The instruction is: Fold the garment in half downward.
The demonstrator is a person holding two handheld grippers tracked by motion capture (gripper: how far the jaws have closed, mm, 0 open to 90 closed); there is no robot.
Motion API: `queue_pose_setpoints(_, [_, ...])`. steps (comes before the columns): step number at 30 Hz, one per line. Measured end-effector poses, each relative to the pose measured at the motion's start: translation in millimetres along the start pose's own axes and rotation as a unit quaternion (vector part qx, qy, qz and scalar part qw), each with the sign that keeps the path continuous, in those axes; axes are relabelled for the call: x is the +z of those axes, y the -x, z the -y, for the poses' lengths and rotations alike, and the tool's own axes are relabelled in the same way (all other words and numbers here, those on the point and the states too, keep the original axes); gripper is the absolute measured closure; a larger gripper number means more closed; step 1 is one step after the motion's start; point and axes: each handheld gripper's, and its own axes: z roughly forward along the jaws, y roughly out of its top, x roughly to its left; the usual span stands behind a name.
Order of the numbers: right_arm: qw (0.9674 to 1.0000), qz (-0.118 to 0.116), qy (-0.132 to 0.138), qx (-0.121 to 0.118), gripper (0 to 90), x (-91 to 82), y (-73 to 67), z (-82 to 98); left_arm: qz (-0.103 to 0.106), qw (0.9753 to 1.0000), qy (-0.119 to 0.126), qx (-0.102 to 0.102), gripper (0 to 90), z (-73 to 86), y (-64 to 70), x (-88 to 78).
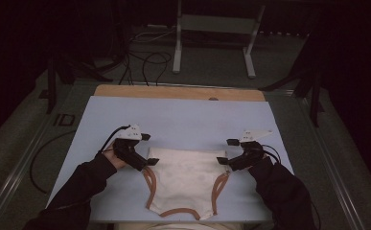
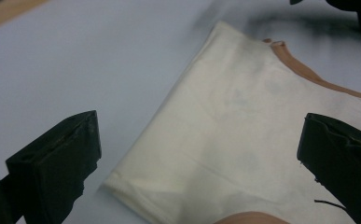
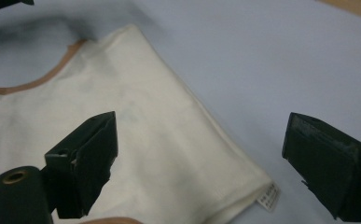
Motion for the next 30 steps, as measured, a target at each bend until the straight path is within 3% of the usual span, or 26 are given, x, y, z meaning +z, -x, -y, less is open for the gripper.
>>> queue_pose_setpoints(2, [1.0000,-0.001,-0.005,0.008,10.3,2.4,3.6,4.1,0.000,0.9998,-0.016,-0.008,0.4,3.0,-4.3,2.7])
queue_pose_setpoints(3, [0.9999,0.000,-0.007,0.012,10.3,3.3,5.2,6.0,-0.003,0.9991,-0.041,-0.014,0.4,5.3,-7.2,5.8])
queue_pose_setpoints(5, [0.9998,0.004,-0.013,0.010,10.4,6.4,8.6,10.8,-0.026,0.9978,-0.061,-0.005,0.4,9.8,-9.2,10.7])
queue_pose_setpoints(6, [0.9998,0.004,-0.014,0.010,10.3,7.1,9.1,12.2,-0.028,0.9972,-0.069,-0.007,2.1,11.9,-11.4,12.9])
queue_pose_setpoints(7, [0.9998,0.005,-0.016,0.010,10.3,8.4,9.3,13.8,-0.020,0.9975,-0.066,-0.018,4.7,14.5,-14.7,15.1])
queue_pose_setpoints(10, [0.9988,0.030,-0.039,0.002,10.4,13.4,8.5,17.1,-0.012,0.9974,-0.066,-0.026,9.2,18.1,-19.4,20.0])
queue_pose_setpoints(16, [0.9979,0.024,-0.054,0.028,10.3,21.7,15.3,24.9,-0.012,0.9966,-0.075,-0.031,12.5,22.4,-28.7,29.6])
queue_pose_setpoints(22, [0.9951,0.043,-0.078,0.042,18.5,31.0,22.6,31.8,-0.020,0.9957,-0.089,-0.017,23.2,28.0,-33.7,37.2])
queue_pose_setpoints(25, [0.9942,0.042,-0.090,0.042,24.9,34.3,22.8,33.4,-0.019,0.9956,-0.091,-0.013,29.5,28.9,-33.6,38.9])
queue_pose_setpoints(30, [0.9937,0.044,-0.097,0.035,28.8,35.3,21.2,32.9,-0.037,0.9942,-0.101,0.010,37.1,31.5,-33.5,43.0])
